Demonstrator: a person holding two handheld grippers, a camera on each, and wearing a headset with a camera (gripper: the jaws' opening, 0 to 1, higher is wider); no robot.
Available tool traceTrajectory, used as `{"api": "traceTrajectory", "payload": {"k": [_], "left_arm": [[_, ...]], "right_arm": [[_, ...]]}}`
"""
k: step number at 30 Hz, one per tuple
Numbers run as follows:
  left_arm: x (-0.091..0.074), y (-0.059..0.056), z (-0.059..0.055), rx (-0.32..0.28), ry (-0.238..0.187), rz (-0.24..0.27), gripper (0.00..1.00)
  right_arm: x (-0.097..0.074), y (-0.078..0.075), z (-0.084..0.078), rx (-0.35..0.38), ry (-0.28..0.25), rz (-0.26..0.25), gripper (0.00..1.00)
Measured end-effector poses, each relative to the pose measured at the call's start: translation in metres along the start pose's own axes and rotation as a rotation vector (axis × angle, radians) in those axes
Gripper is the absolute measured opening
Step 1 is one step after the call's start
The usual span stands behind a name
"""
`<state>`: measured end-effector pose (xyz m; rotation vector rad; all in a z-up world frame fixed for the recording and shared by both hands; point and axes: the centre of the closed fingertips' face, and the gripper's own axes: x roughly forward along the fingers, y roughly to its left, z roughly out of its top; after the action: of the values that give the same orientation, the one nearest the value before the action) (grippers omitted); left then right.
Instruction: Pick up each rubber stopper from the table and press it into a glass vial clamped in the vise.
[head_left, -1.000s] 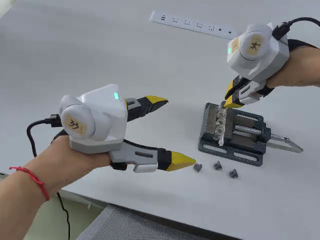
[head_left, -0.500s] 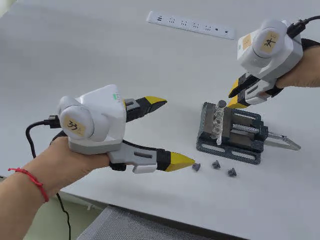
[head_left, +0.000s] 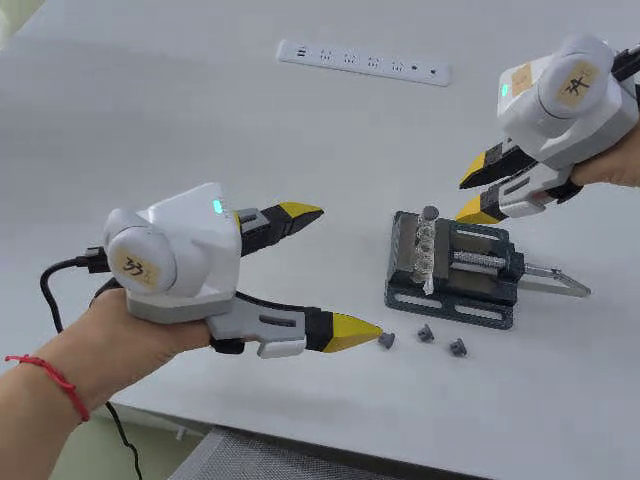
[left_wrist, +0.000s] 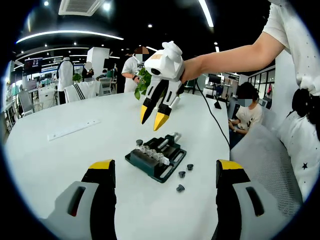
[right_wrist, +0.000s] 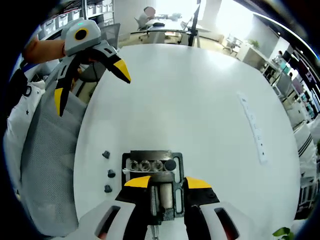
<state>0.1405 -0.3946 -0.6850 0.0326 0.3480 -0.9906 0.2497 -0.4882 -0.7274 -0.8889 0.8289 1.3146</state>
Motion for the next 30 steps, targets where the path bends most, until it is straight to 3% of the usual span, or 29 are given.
{"api": "traceTrajectory", "payload": {"k": [17, 21, 30], "left_arm": [[-0.002, -0.004, 0.003, 0.007, 0.025, -0.003, 0.82], [-0.002, -0.006, 0.004, 0.013, 0.034, -0.006, 0.82], [-0.003, -0.005, 0.000, 0.019, 0.053, -0.009, 0.84]], "right_arm": [[-0.035, 0.014, -0.008, 0.123, -0.204, -0.106, 0.40], [-0.043, 0.023, -0.009, 0.160, -0.283, -0.118, 0.45], [-0.050, 0.053, -0.023, 0.204, -0.373, -0.100, 0.54]]}}
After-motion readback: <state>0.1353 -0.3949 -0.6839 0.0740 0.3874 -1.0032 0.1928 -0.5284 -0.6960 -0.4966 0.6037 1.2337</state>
